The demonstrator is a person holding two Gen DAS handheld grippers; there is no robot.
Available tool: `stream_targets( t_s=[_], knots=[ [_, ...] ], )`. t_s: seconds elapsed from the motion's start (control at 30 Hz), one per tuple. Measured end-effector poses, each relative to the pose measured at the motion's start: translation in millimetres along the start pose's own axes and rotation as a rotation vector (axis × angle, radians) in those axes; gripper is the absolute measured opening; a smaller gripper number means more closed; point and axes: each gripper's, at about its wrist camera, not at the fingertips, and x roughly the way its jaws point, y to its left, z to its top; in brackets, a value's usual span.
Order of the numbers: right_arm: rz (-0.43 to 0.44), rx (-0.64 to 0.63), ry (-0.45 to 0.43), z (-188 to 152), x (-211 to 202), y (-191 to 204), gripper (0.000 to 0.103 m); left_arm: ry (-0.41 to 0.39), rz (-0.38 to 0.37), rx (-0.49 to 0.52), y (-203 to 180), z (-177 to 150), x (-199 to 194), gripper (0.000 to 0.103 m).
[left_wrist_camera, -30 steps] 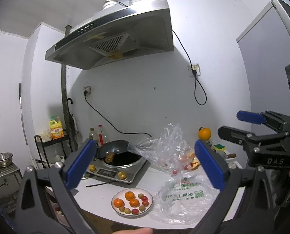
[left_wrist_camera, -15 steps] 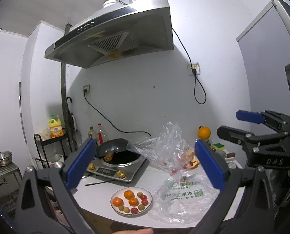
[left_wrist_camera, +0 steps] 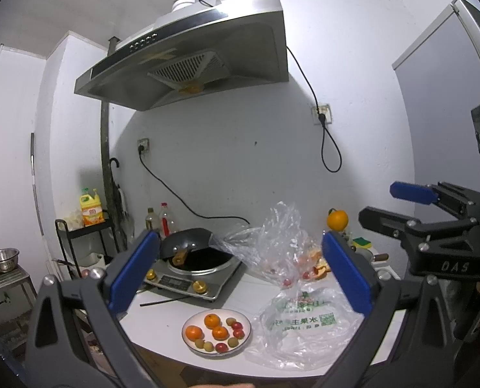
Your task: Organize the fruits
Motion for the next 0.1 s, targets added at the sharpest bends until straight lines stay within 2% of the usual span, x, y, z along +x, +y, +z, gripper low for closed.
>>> stream_targets(
  t_s=[0.1],
  knots=[
    [0.001, 0.001, 0.002, -1.2, -0.1, 0.3, 0.080, 0.006, -0.008, -0.004, -1.8, -4.2, 2.3, 0.102]
  ],
)
